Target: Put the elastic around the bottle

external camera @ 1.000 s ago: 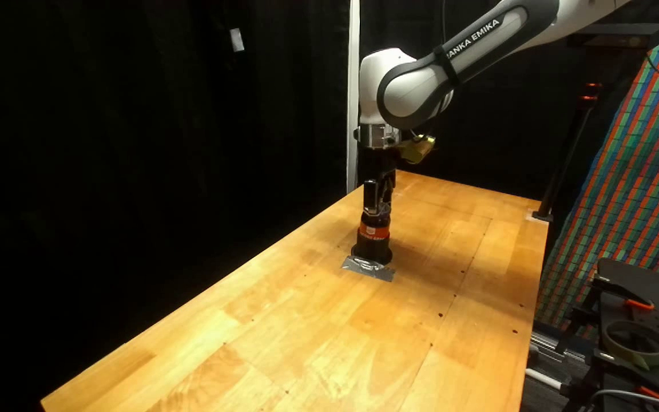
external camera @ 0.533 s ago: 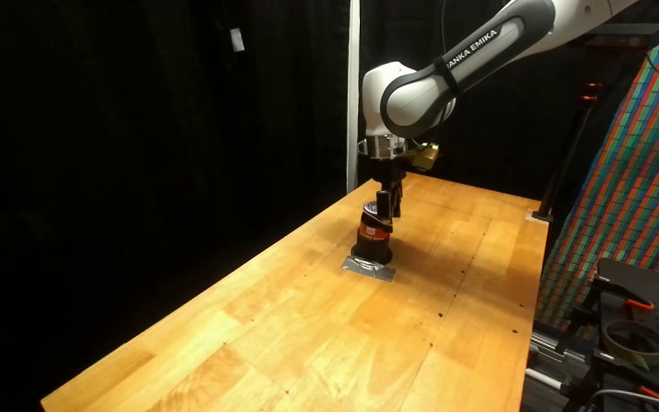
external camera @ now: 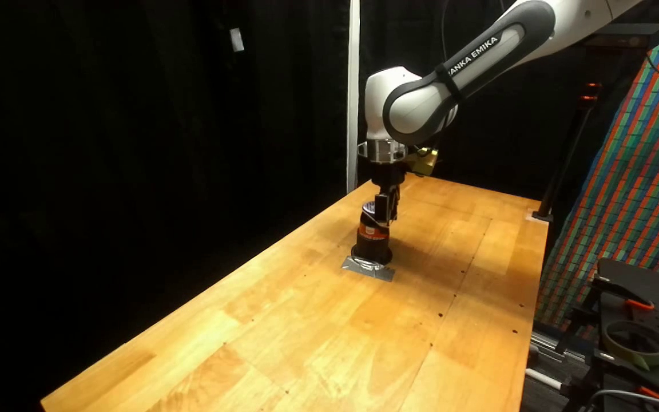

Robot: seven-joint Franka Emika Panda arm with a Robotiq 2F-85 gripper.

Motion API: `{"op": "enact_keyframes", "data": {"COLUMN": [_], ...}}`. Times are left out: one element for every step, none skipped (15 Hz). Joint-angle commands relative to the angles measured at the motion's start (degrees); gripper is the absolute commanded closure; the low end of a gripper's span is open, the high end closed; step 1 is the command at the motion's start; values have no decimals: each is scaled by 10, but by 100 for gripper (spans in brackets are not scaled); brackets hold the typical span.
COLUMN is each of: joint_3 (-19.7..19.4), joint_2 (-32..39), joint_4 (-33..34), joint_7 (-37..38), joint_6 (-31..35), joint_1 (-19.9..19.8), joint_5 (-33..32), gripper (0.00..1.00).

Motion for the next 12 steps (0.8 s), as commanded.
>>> {"op": "enact_keyframes", "data": {"joint_3": [-6, -6, -5, -6, -6, -7, -8, -9, -11, -12, -12, -10], "joint_2": [-21, -29, -35, -43, -50, -59, -68, -78, -87, -98, -109, -121], "joint_4": [-46, -60, -68, -83, -94, -110, -125, -142, -156, -175, -194, -218], "joint_7": [2, 0, -6, -4, -6, -5, -4, -5, -5, -6, -8, -12], "joint_6": [49, 57, 54, 62, 71, 84, 95, 108, 120, 133, 154, 188], "joint_1": [1, 0, -1, 1, 0, 0, -1, -3, -4, -7, -11, -18], "joint_5": [-11, -14, -15, -18, -19, -21, -22, -24, -26, -28, -26, -18], "gripper": [9, 25, 32, 41, 48, 56, 65, 72, 81, 87, 89, 91]}}
